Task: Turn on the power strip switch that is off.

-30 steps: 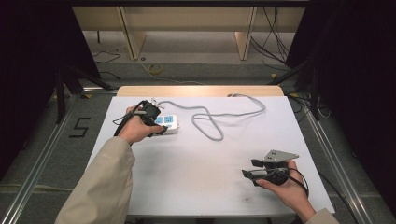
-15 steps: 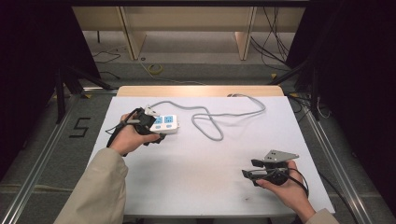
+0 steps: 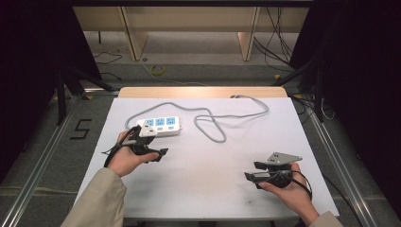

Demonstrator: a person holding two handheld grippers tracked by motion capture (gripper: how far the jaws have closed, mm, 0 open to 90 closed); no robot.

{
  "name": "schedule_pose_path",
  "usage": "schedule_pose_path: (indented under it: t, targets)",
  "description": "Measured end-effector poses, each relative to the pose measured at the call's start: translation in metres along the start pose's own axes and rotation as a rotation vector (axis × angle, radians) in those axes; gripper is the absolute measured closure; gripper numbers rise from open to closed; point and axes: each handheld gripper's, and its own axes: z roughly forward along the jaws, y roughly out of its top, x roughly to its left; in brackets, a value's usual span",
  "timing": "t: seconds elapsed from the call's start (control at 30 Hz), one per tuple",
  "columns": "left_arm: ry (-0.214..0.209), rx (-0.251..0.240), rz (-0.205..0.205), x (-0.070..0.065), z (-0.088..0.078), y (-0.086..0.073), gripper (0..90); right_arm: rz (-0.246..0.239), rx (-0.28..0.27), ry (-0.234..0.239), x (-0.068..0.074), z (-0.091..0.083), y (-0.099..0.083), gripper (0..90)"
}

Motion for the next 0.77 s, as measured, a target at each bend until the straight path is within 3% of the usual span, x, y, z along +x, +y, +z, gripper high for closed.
schedule_pose_path:
  t: [0.2, 0.4, 0.5, 0.67, 0.77]
  targets:
    - [0.008, -0.063, -0.043, -0.019, -0.004, -0.027, 32.4, -0.002, 0.002, 0.001, 0.0, 0.0, 0.0, 40.2]
    - [0.028, -0.088, -0.046, -0.03, -0.008, -0.043, 31.2, -0.007, 0.001, 0.002, 0.0, 0.0, 0.0, 40.2]
    - [0.036, -0.092, -0.052, -0.031, -0.008, -0.049, 30.9, -0.008, 0.001, 0.001, 0.0, 0.0, 0.0, 40.0]
    - [0.056, -0.057, -0.045, -0.03, -0.005, -0.058, 29.2, -0.008, 0.0, 0.001, 0.0, -0.001, -0.001, 39.3]
    - [0.076, -0.045, -0.062, -0.026, -0.004, -0.064, 27.3, -0.008, 0.001, 0.002, 0.0, 0.0, -0.001, 39.1]
